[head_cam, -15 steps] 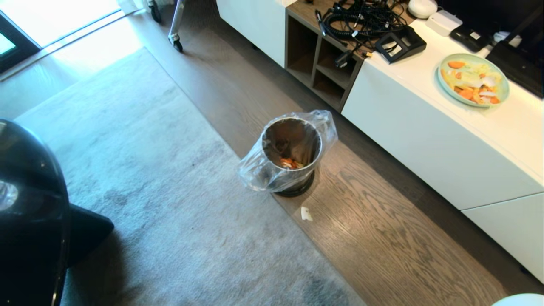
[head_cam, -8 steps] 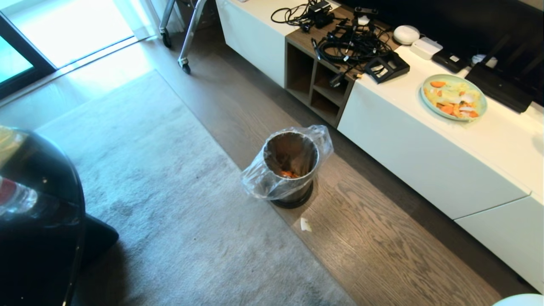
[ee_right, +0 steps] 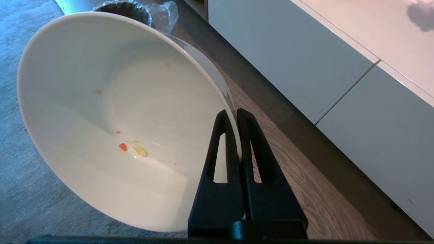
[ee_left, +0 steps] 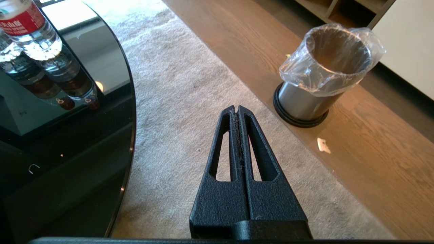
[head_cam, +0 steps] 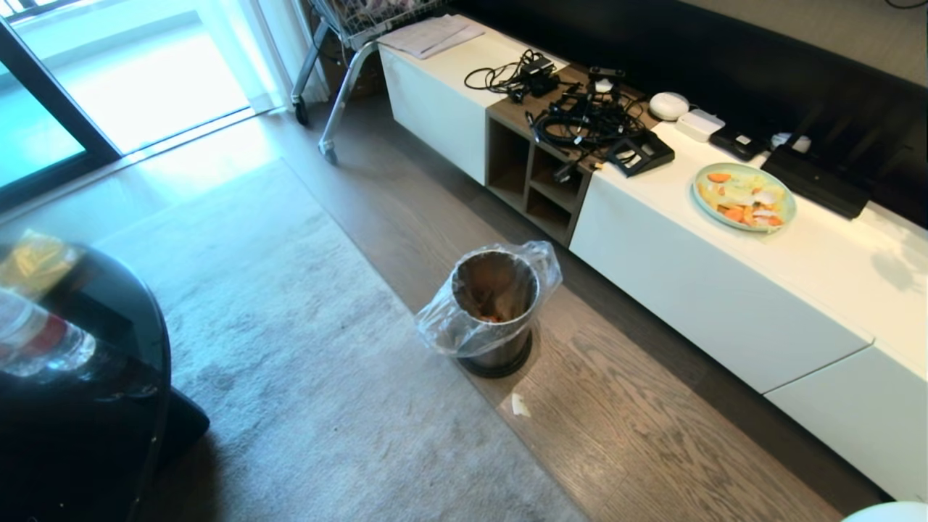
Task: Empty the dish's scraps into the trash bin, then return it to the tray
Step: Put the bowl back to the table
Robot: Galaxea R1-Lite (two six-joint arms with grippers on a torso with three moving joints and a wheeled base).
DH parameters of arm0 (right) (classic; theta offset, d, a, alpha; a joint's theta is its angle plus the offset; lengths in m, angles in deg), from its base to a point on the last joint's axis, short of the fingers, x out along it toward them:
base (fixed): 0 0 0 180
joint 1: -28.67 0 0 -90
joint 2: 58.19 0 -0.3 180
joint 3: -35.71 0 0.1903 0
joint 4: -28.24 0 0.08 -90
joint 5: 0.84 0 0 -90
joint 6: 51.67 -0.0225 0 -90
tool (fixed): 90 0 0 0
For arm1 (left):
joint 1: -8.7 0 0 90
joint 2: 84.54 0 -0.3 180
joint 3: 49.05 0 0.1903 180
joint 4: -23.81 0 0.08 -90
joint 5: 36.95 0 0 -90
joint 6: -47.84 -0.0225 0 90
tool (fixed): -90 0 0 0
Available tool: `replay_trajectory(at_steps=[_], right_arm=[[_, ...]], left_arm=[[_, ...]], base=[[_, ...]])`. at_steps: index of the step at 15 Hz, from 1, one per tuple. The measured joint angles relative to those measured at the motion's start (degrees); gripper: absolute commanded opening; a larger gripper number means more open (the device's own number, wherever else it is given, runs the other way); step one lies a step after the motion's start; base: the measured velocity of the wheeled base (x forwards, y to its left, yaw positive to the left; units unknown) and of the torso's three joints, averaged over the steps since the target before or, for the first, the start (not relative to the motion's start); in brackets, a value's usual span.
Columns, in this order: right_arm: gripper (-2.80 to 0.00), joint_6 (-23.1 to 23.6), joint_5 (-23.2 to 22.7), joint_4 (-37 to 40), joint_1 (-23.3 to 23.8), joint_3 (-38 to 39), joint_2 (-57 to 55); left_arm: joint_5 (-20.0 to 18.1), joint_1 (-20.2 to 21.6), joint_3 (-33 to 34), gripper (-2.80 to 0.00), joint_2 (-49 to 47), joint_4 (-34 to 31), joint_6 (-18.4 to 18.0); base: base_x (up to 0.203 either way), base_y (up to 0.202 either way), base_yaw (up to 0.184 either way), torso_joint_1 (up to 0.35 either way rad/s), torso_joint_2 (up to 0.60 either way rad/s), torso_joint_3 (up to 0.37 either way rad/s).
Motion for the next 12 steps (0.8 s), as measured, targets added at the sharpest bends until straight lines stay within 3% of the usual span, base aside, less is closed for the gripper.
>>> replay_trajectory(at_steps=[12], right_arm=[[-2.8, 0.0, 0.0, 0.0, -0.02, 0.0, 0.0]], left_arm=[[0.0, 0.0, 0.0, -2.8, 0.0, 0.02, 0.08]], base=[[0.0, 0.0, 0.0, 0.002, 0.0, 0.203]])
